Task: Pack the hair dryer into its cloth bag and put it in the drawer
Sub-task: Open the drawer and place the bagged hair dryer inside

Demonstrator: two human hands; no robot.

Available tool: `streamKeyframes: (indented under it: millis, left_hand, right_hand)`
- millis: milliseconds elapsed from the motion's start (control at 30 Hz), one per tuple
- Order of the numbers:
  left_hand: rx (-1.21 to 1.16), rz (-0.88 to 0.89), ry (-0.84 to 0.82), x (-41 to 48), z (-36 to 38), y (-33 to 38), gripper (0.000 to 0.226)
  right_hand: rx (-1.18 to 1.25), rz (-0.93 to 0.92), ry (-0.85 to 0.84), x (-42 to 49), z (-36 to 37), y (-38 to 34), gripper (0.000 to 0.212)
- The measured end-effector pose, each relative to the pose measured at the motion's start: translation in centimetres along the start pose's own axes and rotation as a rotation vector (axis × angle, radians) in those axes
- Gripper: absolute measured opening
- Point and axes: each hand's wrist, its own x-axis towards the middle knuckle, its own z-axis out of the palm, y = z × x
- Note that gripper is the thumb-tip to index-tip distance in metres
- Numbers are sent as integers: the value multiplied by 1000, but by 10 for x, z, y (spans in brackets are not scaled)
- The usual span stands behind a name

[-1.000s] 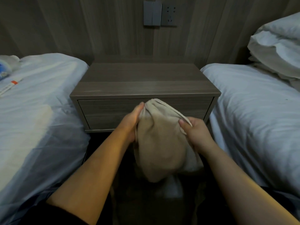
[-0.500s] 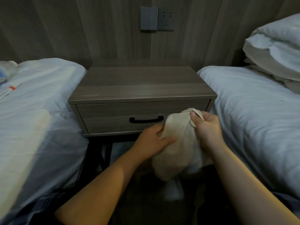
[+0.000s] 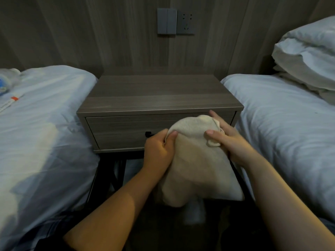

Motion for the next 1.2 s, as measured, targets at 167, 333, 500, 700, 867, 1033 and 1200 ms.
streamKeyframes:
  millis: [167, 333, 500, 700, 867, 1033, 1200]
  left_hand:
    - [-45, 34, 73, 2, -5, 4, 38]
    - [-89, 30, 90, -4, -4, 0, 37]
    - [-75, -21, 49, -3, 4, -3, 36]
    - [-32, -93, -189, 11, 3, -3, 18]
    - [324, -189, -348, 23, -11, -32, 38]
    - [706, 64, -339, 28, -13, -43, 41]
    - [534, -82, -339, 36, -20, -27, 38]
  right_hand:
    - [146, 13, -282, 5, -4, 12, 86]
    - [167, 13, -181, 5, 6, 16, 57]
    - [66, 110, 79, 7, 12, 19, 16]
    - [22, 99, 335, 1, 16, 10, 7]
    - [-58, 80, 458, 3, 11, 13, 13]
    - [-63, 69, 588, 4, 2, 11, 17]
    - [68, 50, 661, 3, -7, 7, 5]
